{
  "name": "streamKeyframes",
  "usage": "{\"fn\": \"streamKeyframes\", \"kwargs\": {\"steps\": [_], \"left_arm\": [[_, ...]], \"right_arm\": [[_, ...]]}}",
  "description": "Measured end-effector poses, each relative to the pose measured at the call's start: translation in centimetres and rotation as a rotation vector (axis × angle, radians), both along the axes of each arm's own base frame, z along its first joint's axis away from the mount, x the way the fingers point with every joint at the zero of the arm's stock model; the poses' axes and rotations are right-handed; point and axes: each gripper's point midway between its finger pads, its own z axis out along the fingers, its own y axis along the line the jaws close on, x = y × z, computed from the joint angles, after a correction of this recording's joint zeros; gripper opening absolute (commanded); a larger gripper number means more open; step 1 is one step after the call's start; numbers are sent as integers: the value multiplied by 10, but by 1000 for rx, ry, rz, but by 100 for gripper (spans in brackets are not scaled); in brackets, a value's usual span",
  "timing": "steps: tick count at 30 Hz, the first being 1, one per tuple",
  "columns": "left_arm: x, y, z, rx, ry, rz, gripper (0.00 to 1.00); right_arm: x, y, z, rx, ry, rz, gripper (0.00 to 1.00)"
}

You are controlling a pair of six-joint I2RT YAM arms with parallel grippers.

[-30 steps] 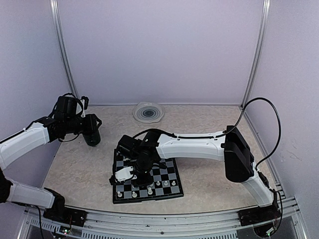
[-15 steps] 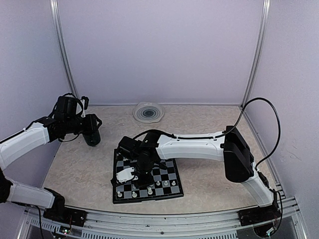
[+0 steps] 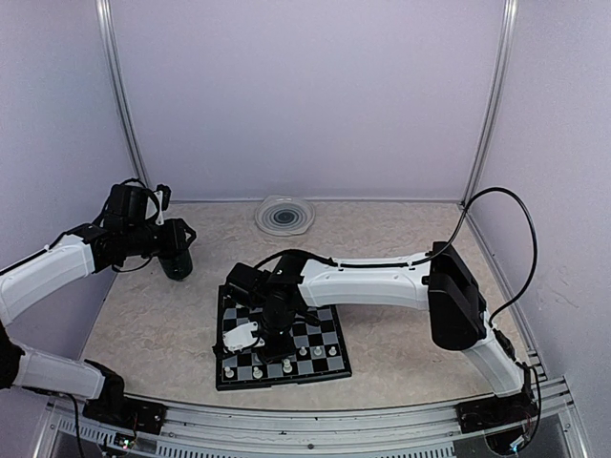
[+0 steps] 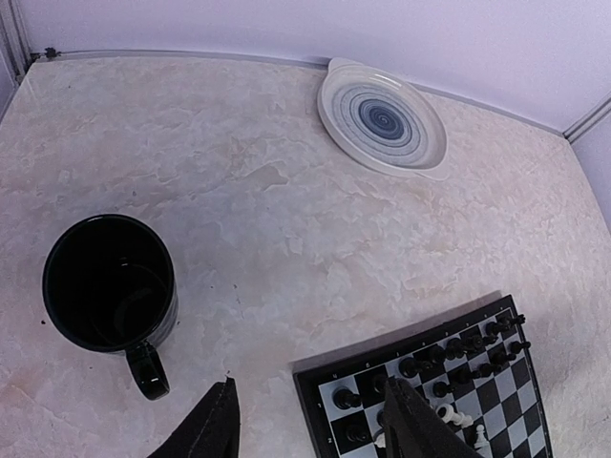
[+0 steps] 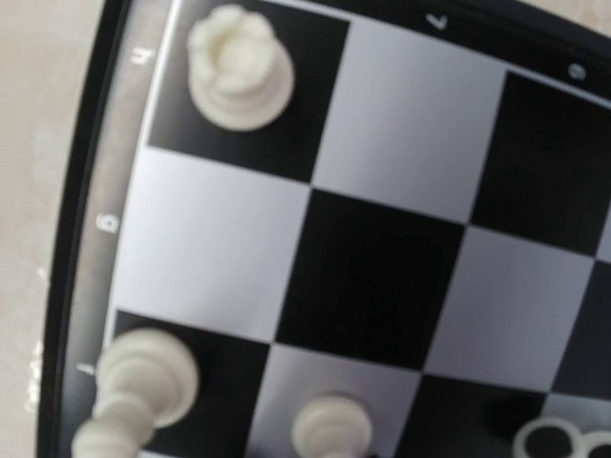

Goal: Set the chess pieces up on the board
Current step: Place the pawn at c2, then pick up the chess pile from the chessboard.

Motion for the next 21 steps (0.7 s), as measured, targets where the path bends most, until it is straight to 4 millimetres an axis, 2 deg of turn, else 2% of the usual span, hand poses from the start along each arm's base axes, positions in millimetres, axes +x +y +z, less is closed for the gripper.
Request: {"fn": "streamKeyframes", "kwargs": {"steps": [5, 10, 13, 15, 18, 21], "left_arm": [[0, 0, -1, -1, 2, -2, 51], [-1, -5, -6, -8, 14, -29, 50], [-5, -16, -9, -8, 17, -77, 50], [-10, -30, -11, 0, 18, -128, 50], [-20, -56, -14, 19, 15, -216, 47], [-33, -88, -28, 51, 36, -314, 46]], "right_arm": [[3, 0, 0, 0, -13, -9, 42], [10, -4, 14, 21, -24, -18, 43], [16, -18, 40, 55, -18, -36, 43], [26, -31, 66, 104, -9, -66, 43], [52, -59, 106, 198, 7, -138, 43], [81, -96, 129, 290, 19, -230, 42]]}}
